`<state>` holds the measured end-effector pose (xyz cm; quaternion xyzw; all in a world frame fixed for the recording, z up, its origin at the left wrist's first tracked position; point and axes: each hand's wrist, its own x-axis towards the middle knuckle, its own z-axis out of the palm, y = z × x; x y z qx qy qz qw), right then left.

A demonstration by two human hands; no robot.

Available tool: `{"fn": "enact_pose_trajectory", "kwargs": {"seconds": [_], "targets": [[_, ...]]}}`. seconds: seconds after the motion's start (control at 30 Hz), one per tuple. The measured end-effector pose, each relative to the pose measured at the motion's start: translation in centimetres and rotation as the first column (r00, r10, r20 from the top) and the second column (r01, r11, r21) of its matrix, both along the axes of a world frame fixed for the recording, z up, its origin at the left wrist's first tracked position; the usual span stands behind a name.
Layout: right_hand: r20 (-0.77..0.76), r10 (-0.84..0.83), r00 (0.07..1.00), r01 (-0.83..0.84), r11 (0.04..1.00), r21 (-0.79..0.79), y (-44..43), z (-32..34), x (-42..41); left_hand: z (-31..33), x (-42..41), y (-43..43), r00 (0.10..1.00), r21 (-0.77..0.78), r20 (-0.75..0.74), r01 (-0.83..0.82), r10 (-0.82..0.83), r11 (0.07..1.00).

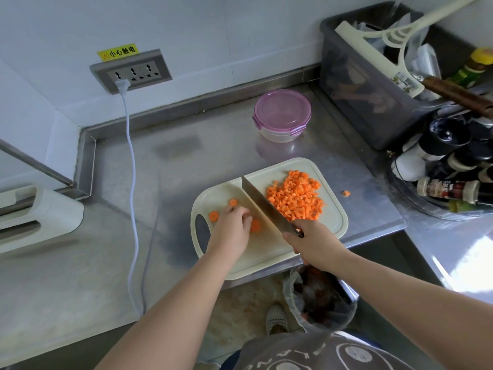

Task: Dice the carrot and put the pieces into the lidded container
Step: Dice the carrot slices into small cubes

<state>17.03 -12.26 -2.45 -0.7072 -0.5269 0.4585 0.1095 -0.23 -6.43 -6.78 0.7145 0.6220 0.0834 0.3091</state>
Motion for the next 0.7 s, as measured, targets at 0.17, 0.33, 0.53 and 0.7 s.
{"fn": "enact_pose_trajectory", "kwargs": {"seconds": [0.17, 0.33, 0.53, 0.7], "targets": [[-0.008, 0.0, 1.0, 0.0, 1.0, 0.005, -0.1, -0.1, -0.2, 0.1, 0.0, -0.3, 0.985, -0.022, -0.117, 0.121, -0.123, 0.992], [-0.028, -0.011, 1.0, 0.011, 1.0, 0.011, -0.2, -0.4, -0.6, 0.7, 1.0, 0.1, 0.989, 0.015, -0.126, 0.076, -0.074, 0.997], [-0.011, -0.002, 1.0, 0.002, 1.0, 0.014, -0.4, -0.6, -0.5, 0.8, 1.5, 0.9, 0.998, -0.046, -0.039, 0.039, -0.041, 0.998], [0.011, 0.016, 1.0, -0.016, 0.999, 0.033, -0.8, -1.1, -0.8, 1.0, 1.7, -0.1, 0.978, -0.118, 0.086, -0.178, 0.189, 0.977]]}}
